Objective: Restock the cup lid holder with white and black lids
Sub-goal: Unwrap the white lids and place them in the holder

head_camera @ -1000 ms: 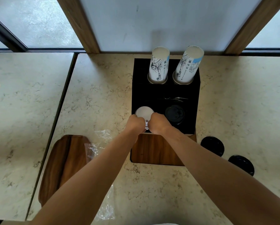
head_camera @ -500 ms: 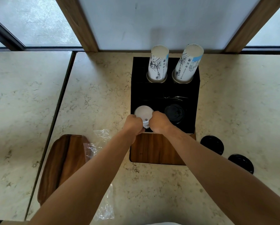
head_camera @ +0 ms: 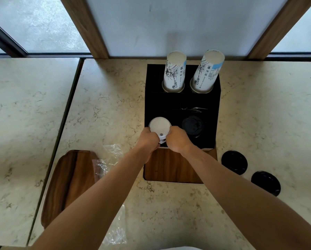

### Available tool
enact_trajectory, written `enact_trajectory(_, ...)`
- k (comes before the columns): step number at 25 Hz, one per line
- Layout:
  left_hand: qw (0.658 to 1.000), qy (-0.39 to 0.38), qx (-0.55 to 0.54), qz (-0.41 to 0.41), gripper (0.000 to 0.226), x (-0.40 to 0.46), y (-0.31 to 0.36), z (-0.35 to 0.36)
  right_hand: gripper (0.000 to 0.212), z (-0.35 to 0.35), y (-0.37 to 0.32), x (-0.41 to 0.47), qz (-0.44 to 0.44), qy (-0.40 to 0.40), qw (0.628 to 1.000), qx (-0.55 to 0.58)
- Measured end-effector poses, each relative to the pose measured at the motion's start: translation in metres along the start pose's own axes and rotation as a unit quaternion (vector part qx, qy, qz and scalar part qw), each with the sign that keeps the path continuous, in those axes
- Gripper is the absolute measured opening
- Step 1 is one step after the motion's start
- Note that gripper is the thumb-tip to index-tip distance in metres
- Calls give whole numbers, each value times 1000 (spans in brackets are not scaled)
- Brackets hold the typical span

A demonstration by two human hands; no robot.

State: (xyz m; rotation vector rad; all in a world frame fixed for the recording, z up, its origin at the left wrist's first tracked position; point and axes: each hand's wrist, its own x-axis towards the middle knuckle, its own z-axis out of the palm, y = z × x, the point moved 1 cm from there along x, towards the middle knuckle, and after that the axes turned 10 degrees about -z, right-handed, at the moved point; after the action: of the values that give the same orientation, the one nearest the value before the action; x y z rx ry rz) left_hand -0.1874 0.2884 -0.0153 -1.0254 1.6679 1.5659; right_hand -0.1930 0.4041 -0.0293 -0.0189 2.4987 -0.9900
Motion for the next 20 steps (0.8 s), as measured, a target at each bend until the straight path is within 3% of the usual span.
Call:
enact_trajectory(8, 998, 8, 58, 12, 52, 11, -8, -6, 29, -1, -3, -8, 4, 19, 1000, 24)
enact_trajectory(12, 998, 19, 55, -3, 43, 22, -9, -3, 28, -3, -7, -10, 23, 12, 1000, 14)
enact_trajectory(20, 995, 51, 68, -53, 34, 19, 2, 0, 21, -4, -14, -3, 38, -59, 997, -44)
